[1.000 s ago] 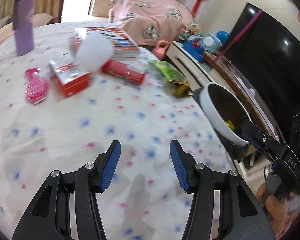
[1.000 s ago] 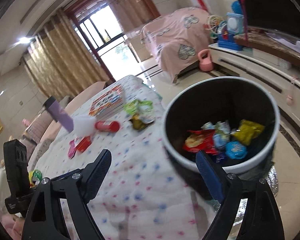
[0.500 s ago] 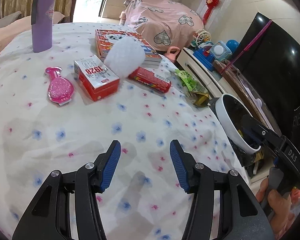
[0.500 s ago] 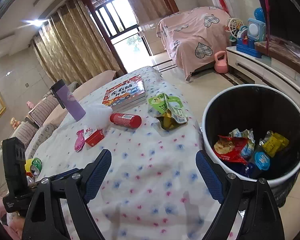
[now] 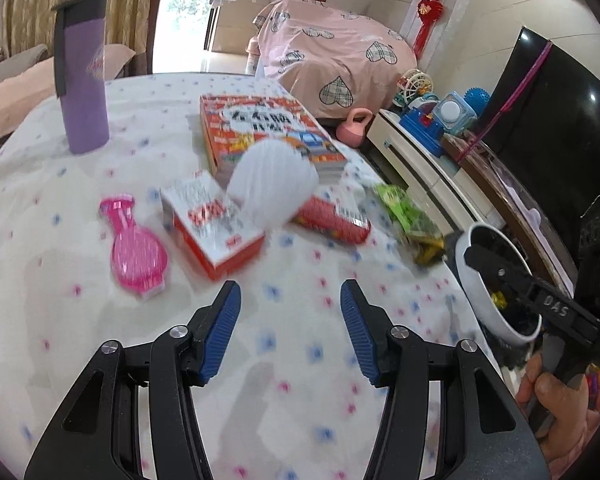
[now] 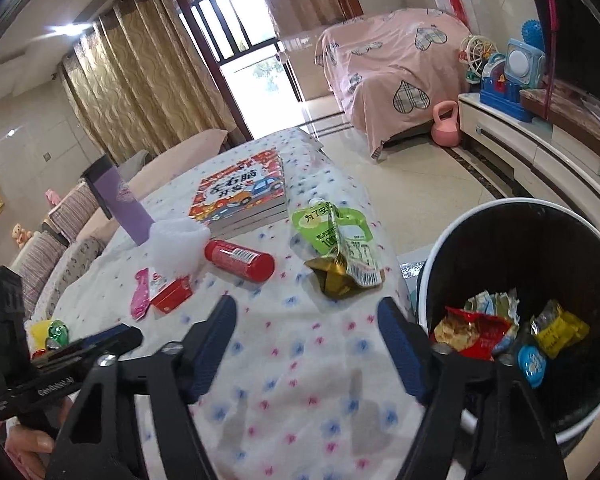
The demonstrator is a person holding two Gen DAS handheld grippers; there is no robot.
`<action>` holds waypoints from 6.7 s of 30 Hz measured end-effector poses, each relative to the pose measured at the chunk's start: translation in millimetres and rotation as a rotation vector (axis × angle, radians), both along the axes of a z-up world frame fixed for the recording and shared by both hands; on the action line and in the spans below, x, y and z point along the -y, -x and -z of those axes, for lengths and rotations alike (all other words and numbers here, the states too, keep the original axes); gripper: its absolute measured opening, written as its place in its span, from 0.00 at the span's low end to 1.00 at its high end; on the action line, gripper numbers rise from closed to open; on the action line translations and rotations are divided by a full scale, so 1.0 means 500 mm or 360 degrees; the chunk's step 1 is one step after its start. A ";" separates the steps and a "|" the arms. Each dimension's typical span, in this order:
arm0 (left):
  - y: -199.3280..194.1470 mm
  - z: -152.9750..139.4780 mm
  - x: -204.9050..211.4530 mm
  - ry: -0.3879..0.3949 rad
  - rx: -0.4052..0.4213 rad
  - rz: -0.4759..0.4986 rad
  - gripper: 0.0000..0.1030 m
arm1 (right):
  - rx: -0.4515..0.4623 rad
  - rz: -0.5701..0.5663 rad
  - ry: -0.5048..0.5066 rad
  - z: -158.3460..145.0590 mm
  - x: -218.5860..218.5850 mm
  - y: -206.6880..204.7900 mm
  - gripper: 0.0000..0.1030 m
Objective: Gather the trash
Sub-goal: 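Grasp the white mesh scrubber with the left gripper while the right grasps the green pouch, then carry the scrubber and green pouch over the bin and open both grippers, then move both grippers back toward the pink hairbrush and red spray can, then grasp the pink hairbrush with the left gripper while the right grasps the red spray can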
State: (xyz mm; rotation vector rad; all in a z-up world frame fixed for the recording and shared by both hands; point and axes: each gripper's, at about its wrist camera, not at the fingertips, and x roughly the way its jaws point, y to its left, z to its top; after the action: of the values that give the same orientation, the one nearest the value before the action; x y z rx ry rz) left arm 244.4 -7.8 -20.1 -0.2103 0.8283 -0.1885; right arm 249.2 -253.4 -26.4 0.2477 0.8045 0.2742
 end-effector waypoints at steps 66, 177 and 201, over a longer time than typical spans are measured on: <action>0.149 -0.109 0.283 0.0065 0.0163 0.0593 0.15 | 0.0130 0.0281 -0.0079 -0.078 0.209 0.208 0.02; 0.032 0.055 -0.139 0.0091 -0.0200 -0.0231 0.61 | -0.0025 -0.0355 0.0019 0.039 -0.129 -0.008 0.83; -0.117 0.104 -0.170 -0.0217 -0.0253 -0.0363 0.59 | -0.0129 -0.0559 0.0341 0.104 -0.243 -0.189 0.75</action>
State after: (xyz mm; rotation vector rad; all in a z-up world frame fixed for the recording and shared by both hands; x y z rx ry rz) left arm 302.8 77.2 -72.2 -0.1912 0.9636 0.1000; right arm 343.7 -132.0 -78.3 -0.0868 0.9493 0.5068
